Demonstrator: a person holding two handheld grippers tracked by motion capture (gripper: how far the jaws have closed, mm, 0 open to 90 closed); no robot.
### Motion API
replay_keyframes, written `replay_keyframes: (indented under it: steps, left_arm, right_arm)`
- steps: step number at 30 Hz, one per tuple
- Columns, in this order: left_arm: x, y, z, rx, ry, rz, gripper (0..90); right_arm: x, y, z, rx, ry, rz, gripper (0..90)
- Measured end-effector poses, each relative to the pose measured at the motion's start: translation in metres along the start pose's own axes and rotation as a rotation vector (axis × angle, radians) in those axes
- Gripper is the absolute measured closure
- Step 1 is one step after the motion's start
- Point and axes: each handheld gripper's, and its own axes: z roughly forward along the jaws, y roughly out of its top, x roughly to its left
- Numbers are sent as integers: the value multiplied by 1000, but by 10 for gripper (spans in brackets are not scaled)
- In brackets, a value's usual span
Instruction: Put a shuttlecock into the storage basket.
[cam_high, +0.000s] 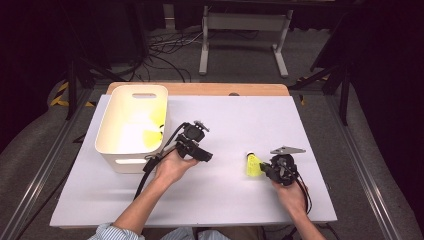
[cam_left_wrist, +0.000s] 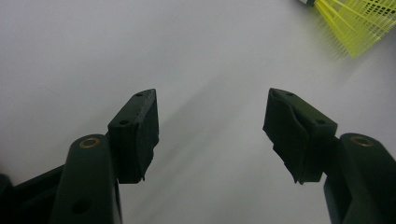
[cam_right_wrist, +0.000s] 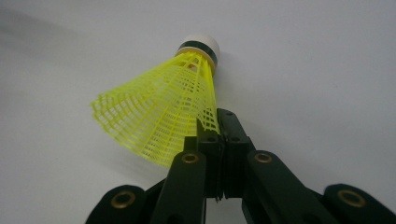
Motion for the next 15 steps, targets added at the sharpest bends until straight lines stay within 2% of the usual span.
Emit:
replay_keyframes:
  steps: [5,10,15]
  left_arm:
    - [0,-2,-1,3,9,1,363]
    - [1,-4,-1,17,11,6,358]
    - [3,-6,-3,12,12,1,353]
  right_arm:
    - [2,4,-2,-1,3,-6,895]
    - [12,12,-1,-4,-7,-63,895]
    - [18,21,-1,-7,5,-83,895]
